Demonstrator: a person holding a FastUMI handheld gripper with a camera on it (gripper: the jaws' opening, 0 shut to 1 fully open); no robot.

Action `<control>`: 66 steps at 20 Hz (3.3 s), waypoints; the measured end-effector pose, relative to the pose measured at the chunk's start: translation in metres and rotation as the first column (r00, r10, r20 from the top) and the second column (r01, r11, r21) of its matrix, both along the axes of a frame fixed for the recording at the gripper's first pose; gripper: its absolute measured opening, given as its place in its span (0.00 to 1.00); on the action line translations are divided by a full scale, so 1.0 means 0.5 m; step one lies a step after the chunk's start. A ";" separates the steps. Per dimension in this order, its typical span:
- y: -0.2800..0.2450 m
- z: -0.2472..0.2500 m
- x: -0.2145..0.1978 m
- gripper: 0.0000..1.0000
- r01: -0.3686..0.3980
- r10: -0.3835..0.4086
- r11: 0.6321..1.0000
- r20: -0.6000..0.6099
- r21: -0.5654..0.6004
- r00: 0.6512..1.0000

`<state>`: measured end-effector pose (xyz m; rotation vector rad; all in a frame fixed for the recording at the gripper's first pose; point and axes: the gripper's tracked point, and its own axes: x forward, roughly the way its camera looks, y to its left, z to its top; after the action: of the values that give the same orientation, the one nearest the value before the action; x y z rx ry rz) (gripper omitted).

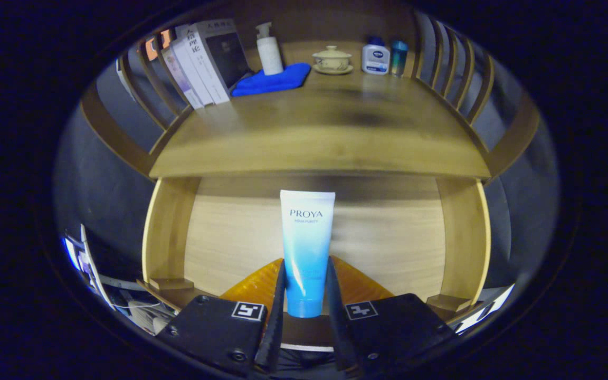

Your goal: Pull open the drawer, take out the items inside it, and place them on the countertop above the cabinet.

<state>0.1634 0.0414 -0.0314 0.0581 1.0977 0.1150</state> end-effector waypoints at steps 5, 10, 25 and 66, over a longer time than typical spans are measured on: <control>0.002 0.077 0.090 0.42 0.021 -0.021 1.000 0.045 -0.002 0.999; 0.020 0.111 0.210 0.42 0.010 -0.008 1.000 0.079 -0.030 0.997; -0.011 0.044 0.336 0.43 0.090 -0.090 0.992 0.012 -0.087 0.996; -0.023 0.201 -0.407 1.00 0.056 -0.075 0.997 0.886 0.055 0.458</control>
<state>-0.0403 0.0299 0.0693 0.0457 0.0035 0.0666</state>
